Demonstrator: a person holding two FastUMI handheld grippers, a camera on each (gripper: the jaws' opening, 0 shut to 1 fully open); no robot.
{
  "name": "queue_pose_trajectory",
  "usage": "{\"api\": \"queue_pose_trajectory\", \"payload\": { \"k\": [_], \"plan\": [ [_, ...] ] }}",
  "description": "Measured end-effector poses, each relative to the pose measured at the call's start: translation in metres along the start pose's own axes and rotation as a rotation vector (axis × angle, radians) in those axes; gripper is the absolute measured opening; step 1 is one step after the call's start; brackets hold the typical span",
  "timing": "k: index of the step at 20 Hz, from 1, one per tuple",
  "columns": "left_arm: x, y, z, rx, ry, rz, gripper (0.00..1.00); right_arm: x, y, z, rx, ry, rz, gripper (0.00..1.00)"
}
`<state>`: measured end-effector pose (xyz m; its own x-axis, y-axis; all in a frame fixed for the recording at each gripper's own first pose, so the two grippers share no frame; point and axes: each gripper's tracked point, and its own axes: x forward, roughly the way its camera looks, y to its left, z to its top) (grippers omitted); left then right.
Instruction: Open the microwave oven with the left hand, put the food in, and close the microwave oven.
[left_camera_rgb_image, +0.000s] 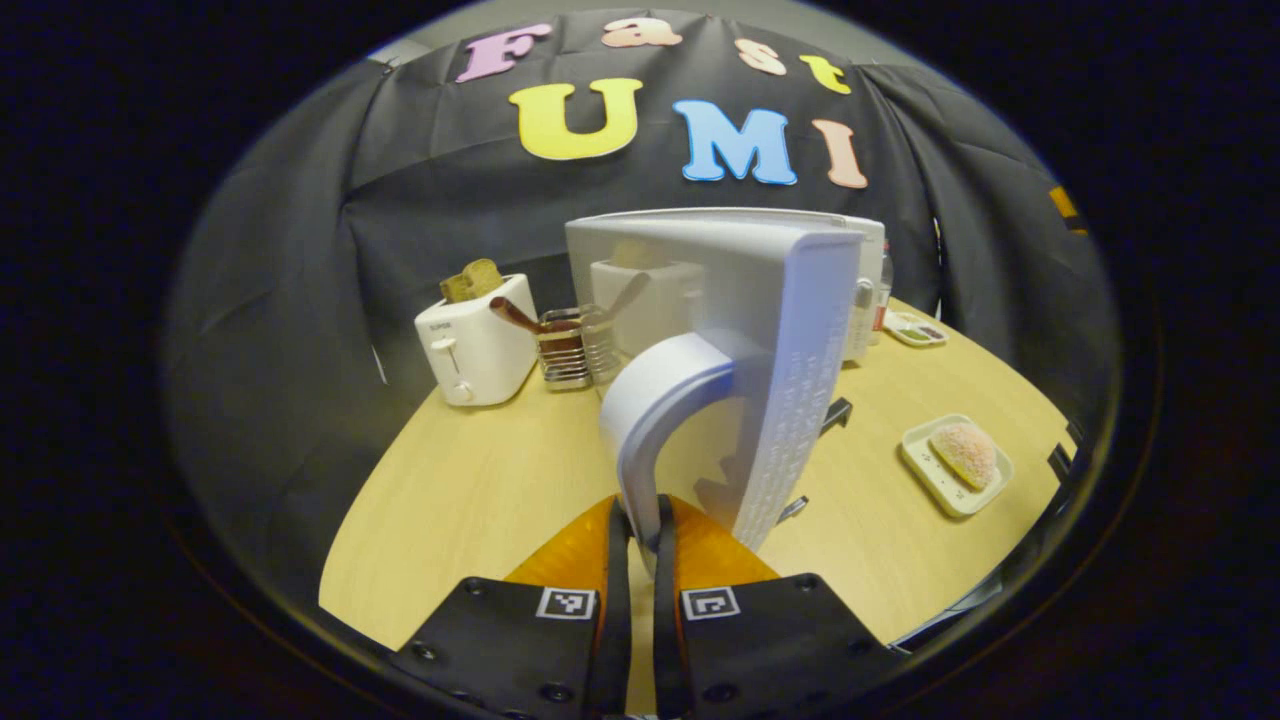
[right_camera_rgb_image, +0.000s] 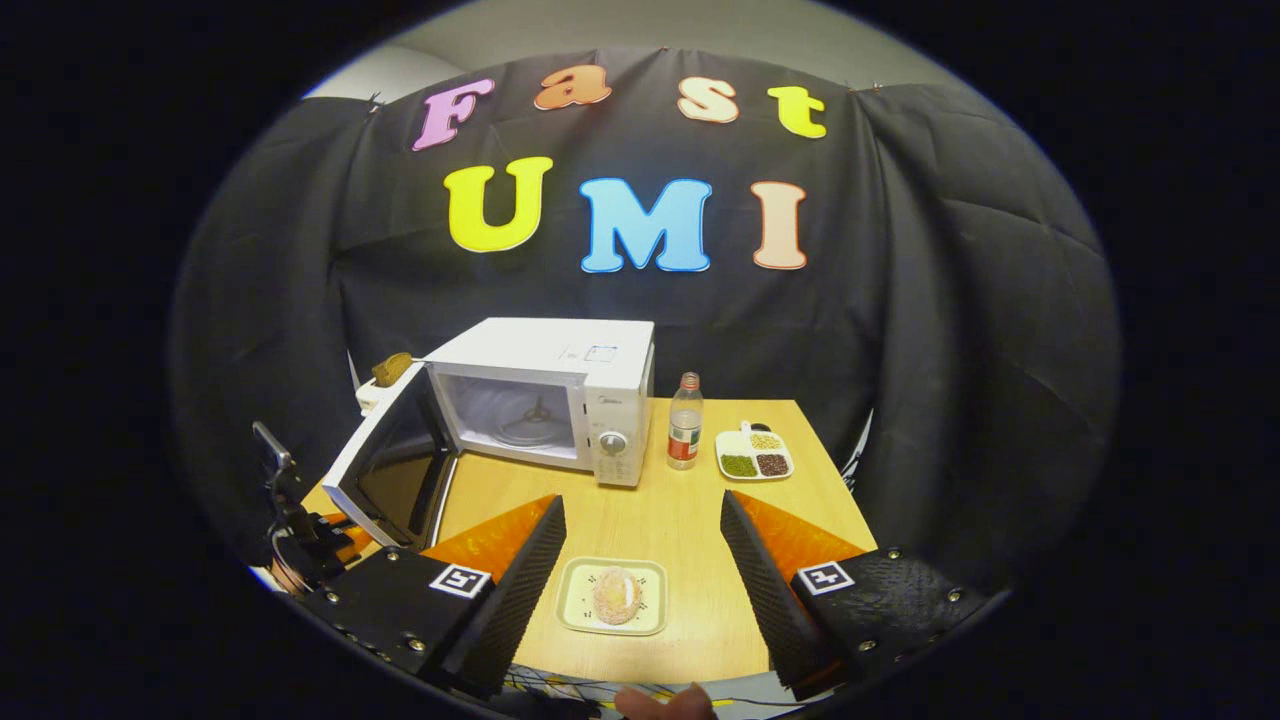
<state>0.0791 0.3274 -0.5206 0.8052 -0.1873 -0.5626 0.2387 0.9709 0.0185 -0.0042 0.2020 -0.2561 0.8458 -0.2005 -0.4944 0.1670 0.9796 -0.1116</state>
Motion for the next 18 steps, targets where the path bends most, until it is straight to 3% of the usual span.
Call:
{"api": "queue_pose_trajectory", "payload": {
  "k": [7, 11, 13, 16, 18],
  "plan": [
    [0.001, 0.036, -0.005, 0.025, 0.021, -0.081, 0.18, 0.055, 0.02, -0.059, -0.014, 0.179, 0.026, 0.95],
    [-0.002, 0.044, -0.017, -0.025, 0.084, -0.115, 0.19, 0.082, 0.024, -0.108, 0.022, 0.318, 0.057, 0.96],
    [-0.011, 0.051, -0.037, -0.026, 0.143, -0.108, 0.3, 0.097, 0.026, -0.134, 0.024, 0.382, 0.074, 0.96],
    [-0.035, 0.07, -0.065, -0.018, 0.21, -0.026, 0.56, 0.118, 0.027, -0.173, -0.014, 0.471, 0.093, 0.96],
    [-0.057, 0.075, -0.079, -0.051, 0.243, 0.032, 0.64, 0.134, 0.028, -0.196, -0.03, 0.521, 0.107, 0.96]
  ]
}}
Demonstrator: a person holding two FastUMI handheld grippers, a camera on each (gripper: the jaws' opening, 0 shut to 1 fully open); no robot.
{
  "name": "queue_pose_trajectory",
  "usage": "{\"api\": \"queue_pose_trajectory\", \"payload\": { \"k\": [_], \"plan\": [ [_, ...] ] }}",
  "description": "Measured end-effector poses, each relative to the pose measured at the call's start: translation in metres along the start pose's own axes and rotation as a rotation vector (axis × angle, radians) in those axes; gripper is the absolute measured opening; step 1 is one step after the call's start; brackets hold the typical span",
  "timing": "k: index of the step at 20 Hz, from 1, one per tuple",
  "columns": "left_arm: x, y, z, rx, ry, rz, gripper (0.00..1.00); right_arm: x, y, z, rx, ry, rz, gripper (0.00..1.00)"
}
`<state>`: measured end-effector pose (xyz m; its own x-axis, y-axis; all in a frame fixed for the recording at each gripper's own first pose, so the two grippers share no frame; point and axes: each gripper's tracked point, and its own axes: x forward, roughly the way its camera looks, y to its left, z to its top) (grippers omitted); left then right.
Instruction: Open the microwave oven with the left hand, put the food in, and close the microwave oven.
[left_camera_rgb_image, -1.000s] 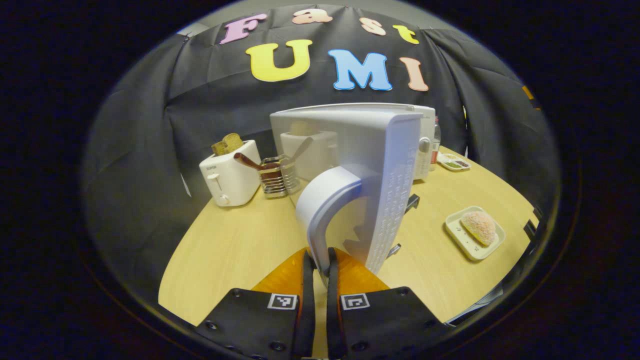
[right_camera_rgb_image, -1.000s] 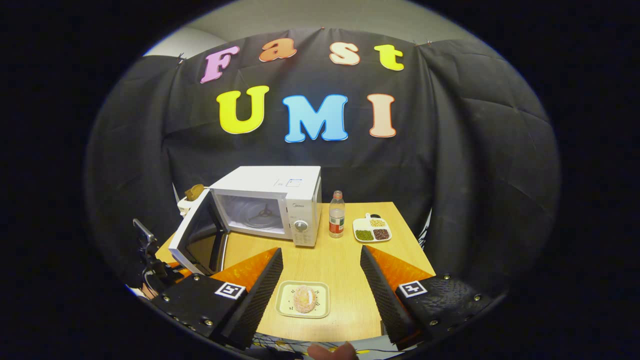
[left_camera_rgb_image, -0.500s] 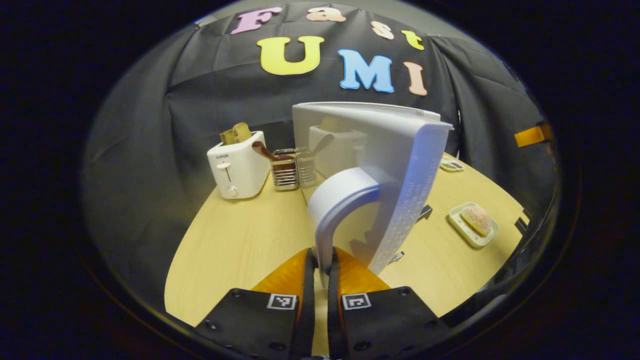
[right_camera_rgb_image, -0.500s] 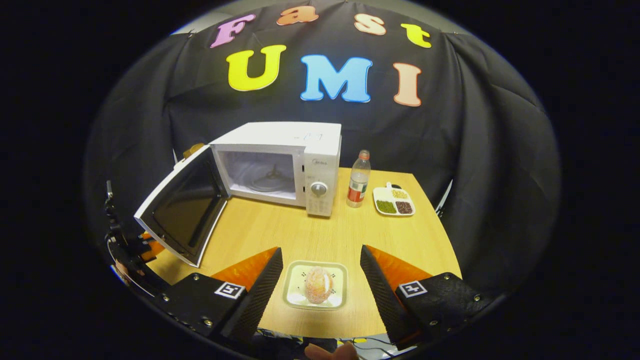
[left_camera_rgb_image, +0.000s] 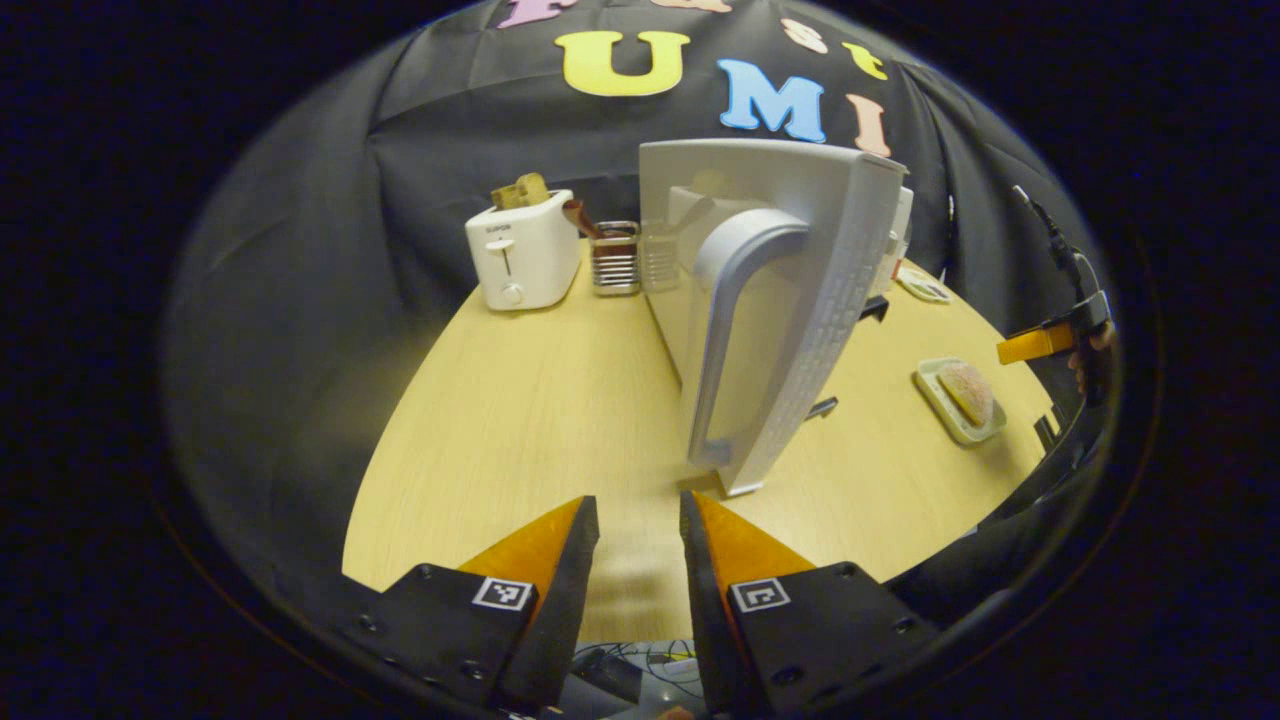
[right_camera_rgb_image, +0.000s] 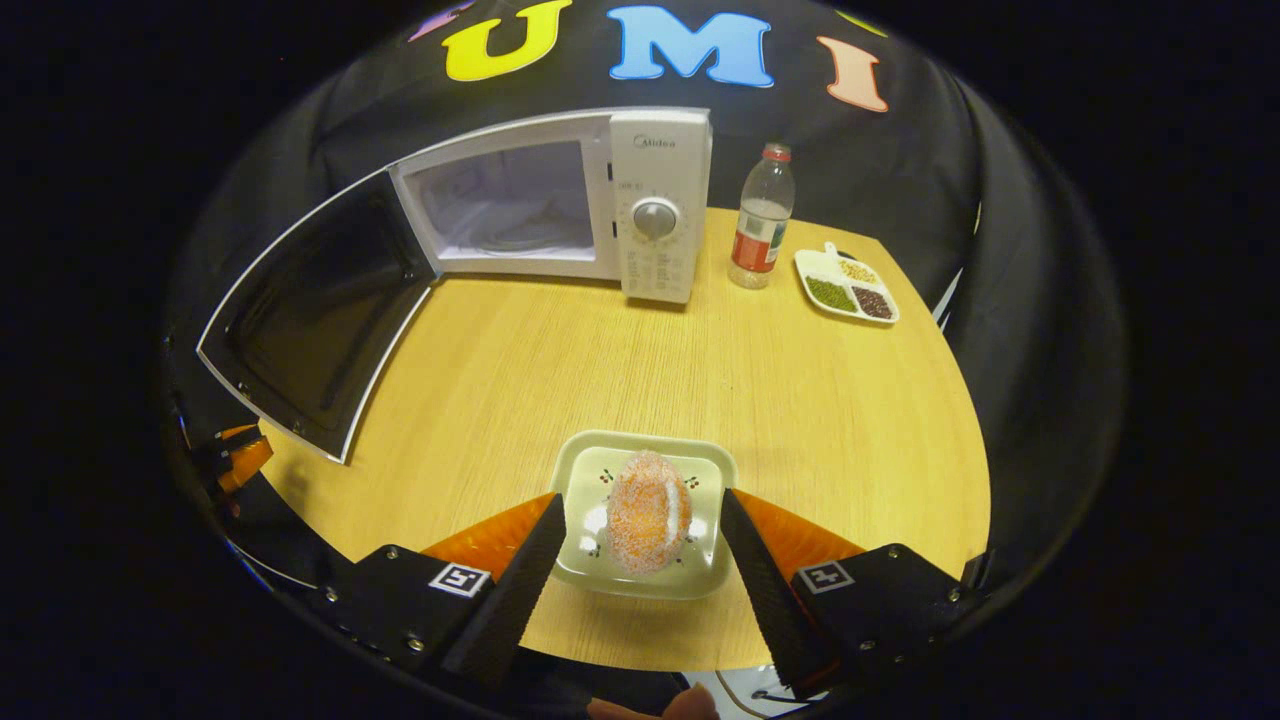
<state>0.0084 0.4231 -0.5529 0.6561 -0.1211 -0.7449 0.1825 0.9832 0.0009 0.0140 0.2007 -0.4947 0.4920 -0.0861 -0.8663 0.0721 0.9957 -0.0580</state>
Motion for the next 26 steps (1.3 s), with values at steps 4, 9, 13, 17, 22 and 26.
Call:
{"api": "queue_pose_trajectory", "payload": {
  "k": [4, 9, 13, 17, 22, 26],
  "plan": [
    [-0.04, 0.006, -0.019, -0.079, 0.01, 0.168, 0.67, 0.035, -0.004, -0.021, 0.001, 0.085, -0.002, 0.96],
    [-0.075, -0.011, -0.031, -0.055, 0.039, 0.325, 0.83, 0.062, -0.01, -0.031, -0.033, 0.125, -0.024, 0.96],
    [-0.087, -0.034, -0.04, -0.15, 0.057, 0.363, 0.88, 0.07, -0.003, -0.033, -0.017, 0.138, -0.008, 0.89],
    [-0.099, -0.05, -0.045, -0.27, 0.066, 0.389, 0.88, 0.07, -0.003, -0.031, -0.012, 0.15, -0.002, 0.75],
    [-0.11, -0.05, -0.018, -0.235, -0.015, 0.376, 0.88, 0.062, 0.0, -0.027, 0.043, 0.162, 0.024, 0.68],
    [-0.137, -0.043, 0.01, -0.145, -0.125, 0.362, 0.8, 0.043, 0.016, -0.009, 0.024, 0.111, 0.011, 0.68]
  ]
}}
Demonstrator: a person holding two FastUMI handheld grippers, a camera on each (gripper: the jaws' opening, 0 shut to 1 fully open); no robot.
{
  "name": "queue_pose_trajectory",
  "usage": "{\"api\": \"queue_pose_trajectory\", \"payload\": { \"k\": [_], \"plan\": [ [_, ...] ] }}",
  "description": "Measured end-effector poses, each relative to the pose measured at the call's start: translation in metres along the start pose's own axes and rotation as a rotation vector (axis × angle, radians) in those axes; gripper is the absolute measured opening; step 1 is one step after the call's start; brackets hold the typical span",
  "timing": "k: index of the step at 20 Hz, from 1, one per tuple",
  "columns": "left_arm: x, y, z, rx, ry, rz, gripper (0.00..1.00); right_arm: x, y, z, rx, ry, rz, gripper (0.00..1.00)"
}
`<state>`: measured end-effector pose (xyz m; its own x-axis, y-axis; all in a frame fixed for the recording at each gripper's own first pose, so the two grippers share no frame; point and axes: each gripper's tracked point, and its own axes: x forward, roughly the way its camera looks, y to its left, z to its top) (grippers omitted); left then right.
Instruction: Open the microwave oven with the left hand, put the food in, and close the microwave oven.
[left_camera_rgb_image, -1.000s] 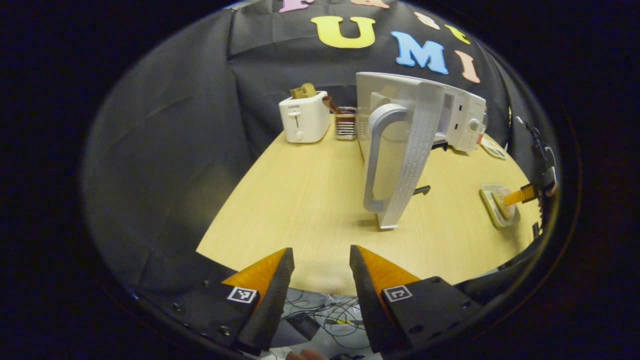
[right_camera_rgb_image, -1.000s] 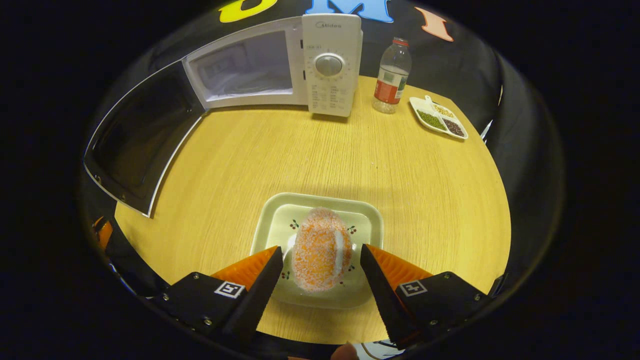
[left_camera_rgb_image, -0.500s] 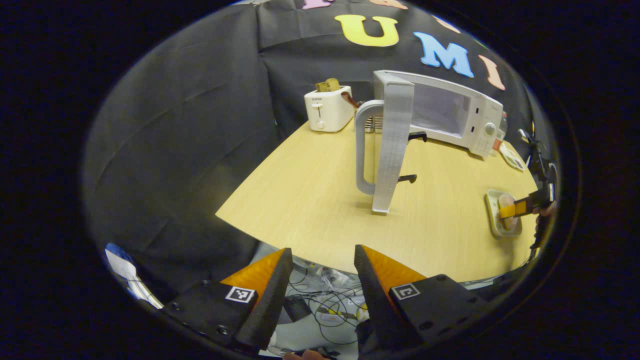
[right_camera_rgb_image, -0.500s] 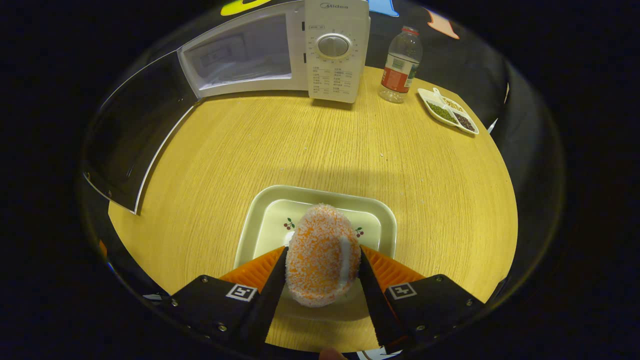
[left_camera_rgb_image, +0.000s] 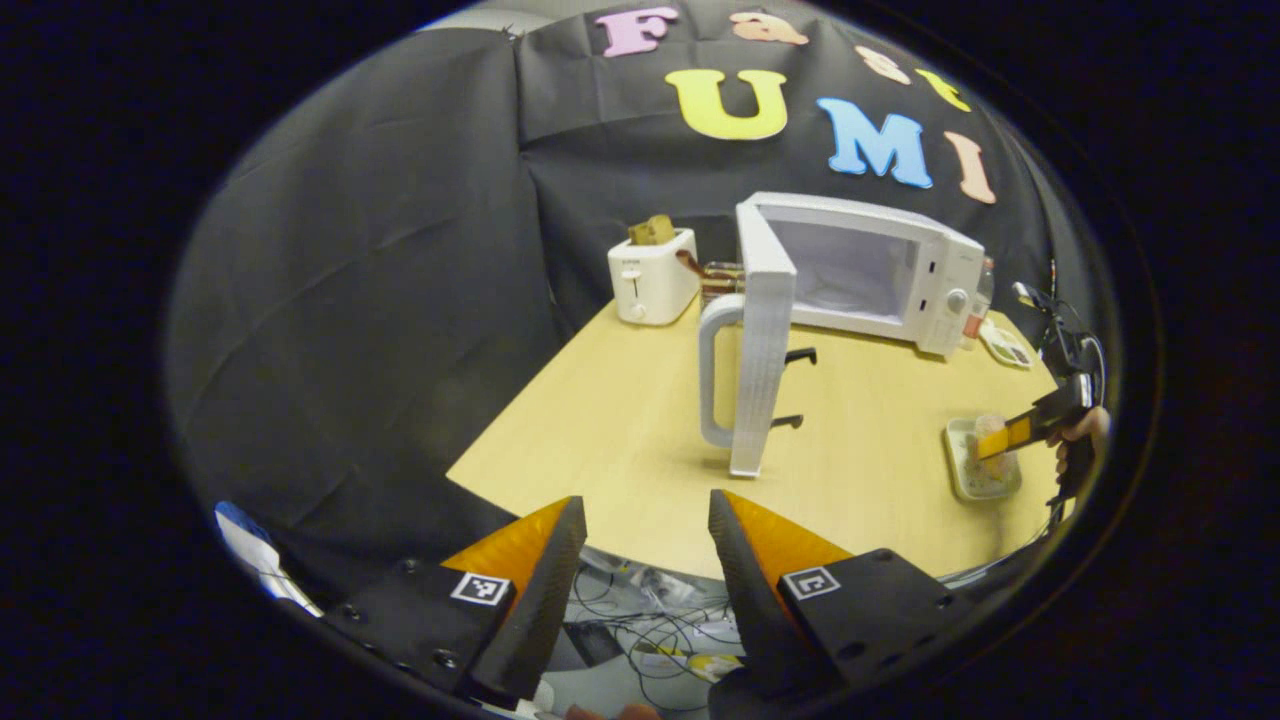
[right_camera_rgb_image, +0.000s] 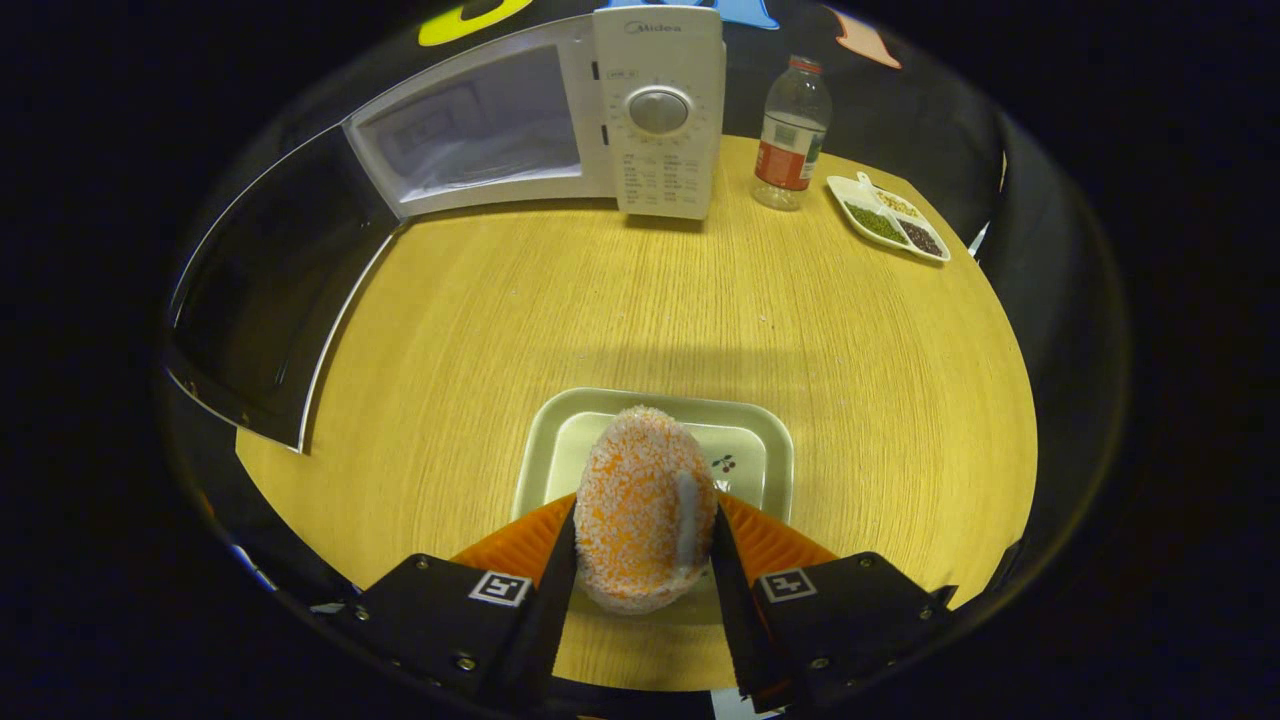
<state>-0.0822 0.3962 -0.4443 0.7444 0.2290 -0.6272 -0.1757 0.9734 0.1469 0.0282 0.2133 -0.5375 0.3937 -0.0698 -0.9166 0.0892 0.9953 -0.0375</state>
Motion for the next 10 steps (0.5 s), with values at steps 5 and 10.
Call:
{"api": "queue_pose_trajectory", "payload": {
  "k": [5, 10],
  "plan": [
    [-0.025, 0.007, 0.005, -0.029, -0.084, -0.079, 0.88, -0.029, 0.019, 0.016, 0.029, -0.08, -0.017, 0.68],
    [-0.049, 0.029, 0.032, -0.14, -0.167, -0.09, 0.88, -0.053, 0.046, 0.038, 0.036, -0.152, 0.024, 0.68]
  ]
}}
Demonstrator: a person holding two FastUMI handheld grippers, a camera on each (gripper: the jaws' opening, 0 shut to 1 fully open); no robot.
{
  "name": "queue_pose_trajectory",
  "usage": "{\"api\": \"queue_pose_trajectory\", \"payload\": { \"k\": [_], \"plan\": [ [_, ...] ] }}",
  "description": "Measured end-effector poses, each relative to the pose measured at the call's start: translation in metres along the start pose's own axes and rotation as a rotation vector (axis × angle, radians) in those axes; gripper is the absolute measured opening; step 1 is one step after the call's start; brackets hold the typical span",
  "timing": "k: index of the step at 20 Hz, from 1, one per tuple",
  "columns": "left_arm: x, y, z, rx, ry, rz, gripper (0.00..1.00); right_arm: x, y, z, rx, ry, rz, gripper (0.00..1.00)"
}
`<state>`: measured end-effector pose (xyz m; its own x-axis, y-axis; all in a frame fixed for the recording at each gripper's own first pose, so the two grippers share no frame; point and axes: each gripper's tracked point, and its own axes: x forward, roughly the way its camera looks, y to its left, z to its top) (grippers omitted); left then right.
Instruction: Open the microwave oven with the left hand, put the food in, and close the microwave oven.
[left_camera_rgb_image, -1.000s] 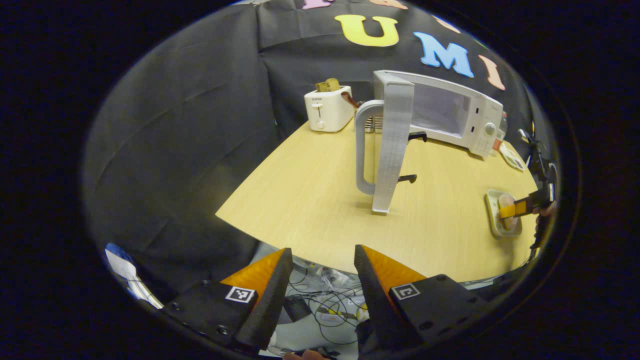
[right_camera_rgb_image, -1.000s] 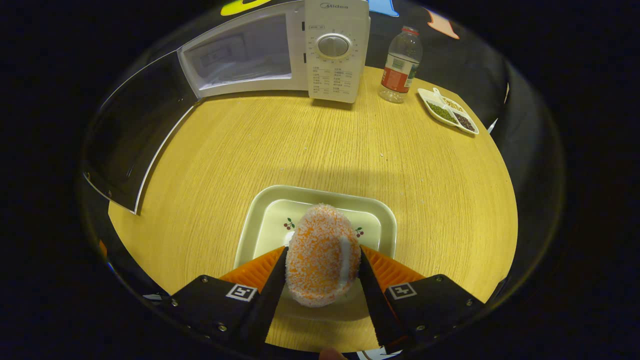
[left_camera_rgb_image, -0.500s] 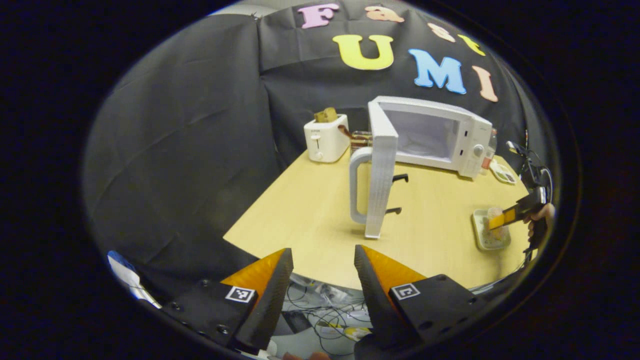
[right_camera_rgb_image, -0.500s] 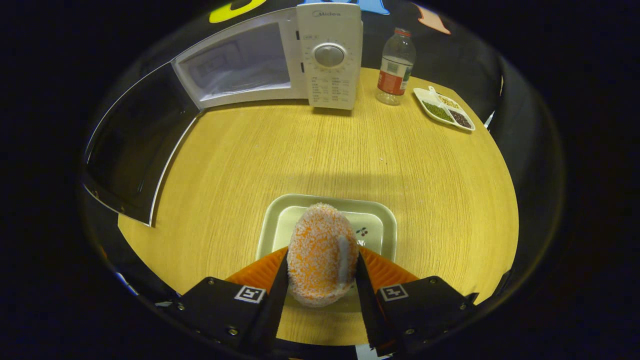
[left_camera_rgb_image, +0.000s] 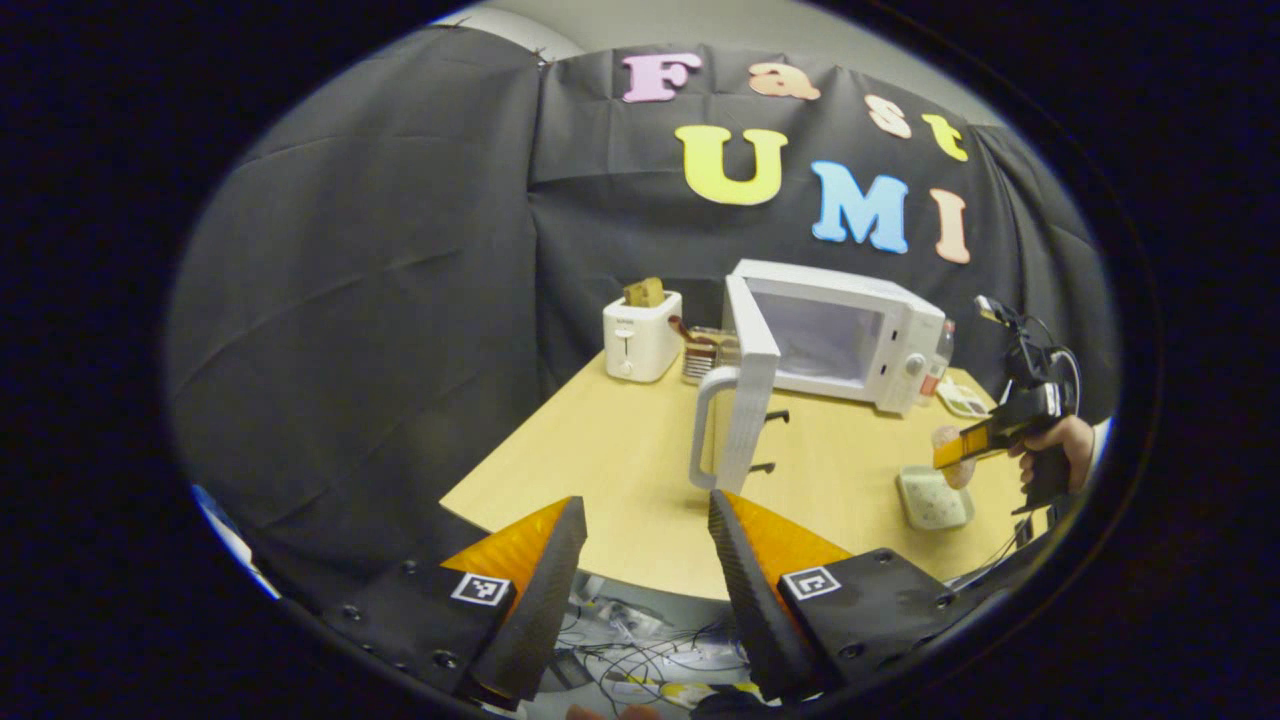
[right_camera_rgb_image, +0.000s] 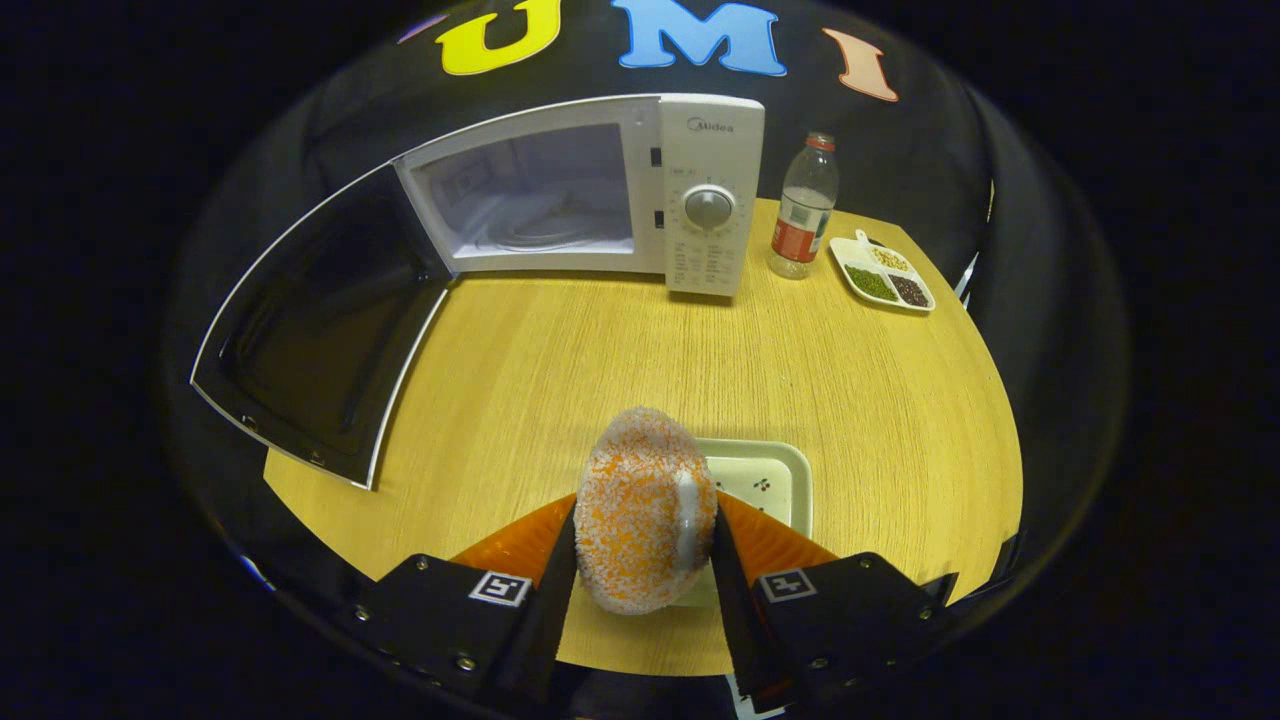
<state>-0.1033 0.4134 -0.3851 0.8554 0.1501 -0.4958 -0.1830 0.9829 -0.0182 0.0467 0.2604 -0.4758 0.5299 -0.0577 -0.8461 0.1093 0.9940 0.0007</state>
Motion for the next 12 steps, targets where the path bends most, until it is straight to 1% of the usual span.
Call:
{"api": "queue_pose_trajectory", "payload": {
  "k": [1, 2, 3, 4, 5, 6, 7, 9, 12],
  "plan": [
    [-0.006, 0.0, 0.007, -0.024, -0.013, -0.001, 0.88, -0.001, 0.01, 0.007, 0.011, -0.011, 0.018, 0.68],
    [-0.01, 0.002, 0.014, -0.035, -0.022, 0.001, 0.83, -0.001, 0.019, 0.015, 0.023, -0.024, 0.036, 0.65],
    [-0.015, 0.004, 0.022, -0.035, -0.03, 0.003, 0.84, 0.0, 0.027, 0.023, 0.032, -0.037, 0.054, 0.65],
    [-0.021, 0.007, 0.031, -0.022, -0.044, 0.014, 0.82, 0.002, 0.036, 0.031, 0.042, -0.051, 0.072, 0.68],
    [-0.023, 0.008, 0.04, -0.004, -0.056, 0.021, 0.86, 0.005, 0.044, 0.04, 0.057, -0.062, 0.093, 0.65],
    [-0.028, 0.008, 0.049, 0.013, -0.067, 0.029, 0.84, 0.008, 0.054, 0.047, 0.079, -0.07, 0.116, 0.65],
    [-0.034, 0.008, 0.061, 0.031, -0.082, 0.044, 0.84, 0.01, 0.063, 0.057, 0.104, -0.081, 0.143, 0.68],
    [-0.044, 0.006, 0.083, 0.066, -0.11, 0.071, 0.89, 0.014, 0.081, 0.076, 0.149, -0.104, 0.214, 0.68],
    [-0.057, -0.008, 0.12, 0.066, -0.156, 0.104, 0.89, 0.018, 0.108, 0.101, 0.211, -0.124, 0.316, 0.68]
  ]
}}
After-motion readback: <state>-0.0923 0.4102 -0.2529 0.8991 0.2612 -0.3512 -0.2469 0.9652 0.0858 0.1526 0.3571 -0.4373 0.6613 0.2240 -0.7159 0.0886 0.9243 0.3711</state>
